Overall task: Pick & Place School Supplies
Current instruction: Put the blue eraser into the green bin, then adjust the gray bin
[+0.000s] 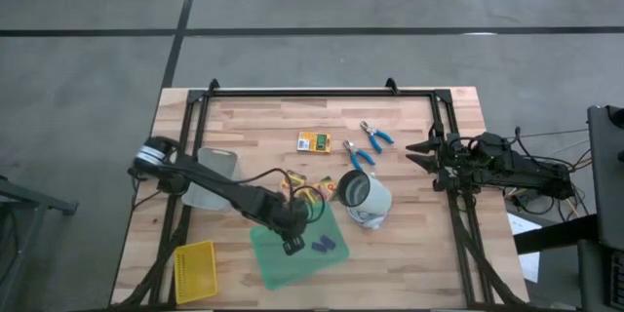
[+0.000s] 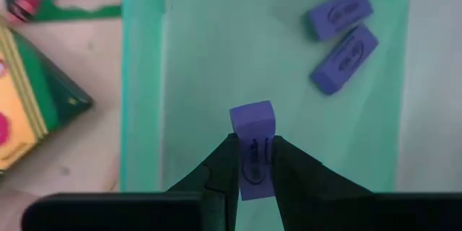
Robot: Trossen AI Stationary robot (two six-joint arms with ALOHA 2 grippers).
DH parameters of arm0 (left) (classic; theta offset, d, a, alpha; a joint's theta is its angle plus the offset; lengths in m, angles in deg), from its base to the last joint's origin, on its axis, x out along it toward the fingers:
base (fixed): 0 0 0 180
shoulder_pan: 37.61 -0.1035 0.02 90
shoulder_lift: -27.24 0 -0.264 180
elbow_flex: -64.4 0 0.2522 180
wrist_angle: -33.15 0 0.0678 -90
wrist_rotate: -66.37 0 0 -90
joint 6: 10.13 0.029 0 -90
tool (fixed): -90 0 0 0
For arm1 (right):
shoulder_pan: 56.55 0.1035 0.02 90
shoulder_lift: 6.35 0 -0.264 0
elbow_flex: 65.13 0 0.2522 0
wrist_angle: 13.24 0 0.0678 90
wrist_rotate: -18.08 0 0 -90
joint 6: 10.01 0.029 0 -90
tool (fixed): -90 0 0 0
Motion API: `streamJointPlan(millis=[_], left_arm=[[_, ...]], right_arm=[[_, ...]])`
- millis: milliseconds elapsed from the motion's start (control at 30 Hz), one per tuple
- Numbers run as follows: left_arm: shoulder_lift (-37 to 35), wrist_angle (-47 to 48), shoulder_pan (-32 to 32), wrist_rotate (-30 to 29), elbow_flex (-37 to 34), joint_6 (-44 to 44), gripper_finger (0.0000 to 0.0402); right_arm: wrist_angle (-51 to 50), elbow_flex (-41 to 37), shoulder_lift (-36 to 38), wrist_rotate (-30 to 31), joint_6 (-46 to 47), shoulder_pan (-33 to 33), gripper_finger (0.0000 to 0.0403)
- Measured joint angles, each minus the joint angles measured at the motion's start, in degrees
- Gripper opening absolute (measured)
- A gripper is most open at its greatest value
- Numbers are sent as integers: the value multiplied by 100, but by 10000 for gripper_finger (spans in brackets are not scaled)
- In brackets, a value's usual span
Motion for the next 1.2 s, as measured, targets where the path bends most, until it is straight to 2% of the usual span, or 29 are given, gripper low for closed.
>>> streamJointPlan(millis=[333,700,933,1000,1200], left_arm=[[92,-141,0,243,-2,-175,78],[73,-245,0,272,-2,-183,169],[-131,-146,-54,247,-7,-271,180],[-302,82,-120,165,-7,-630,180],[-906,1653,-443,135,-8,-2835,179]], right_arm=[[0,0,1,0,0,1,114],[-1,0,0,-1,0,0,114],[0,0,2,-1,0,0,114],[1,0,2,0,0,-1,114],[-3,0,2,-2,0,0,114]])
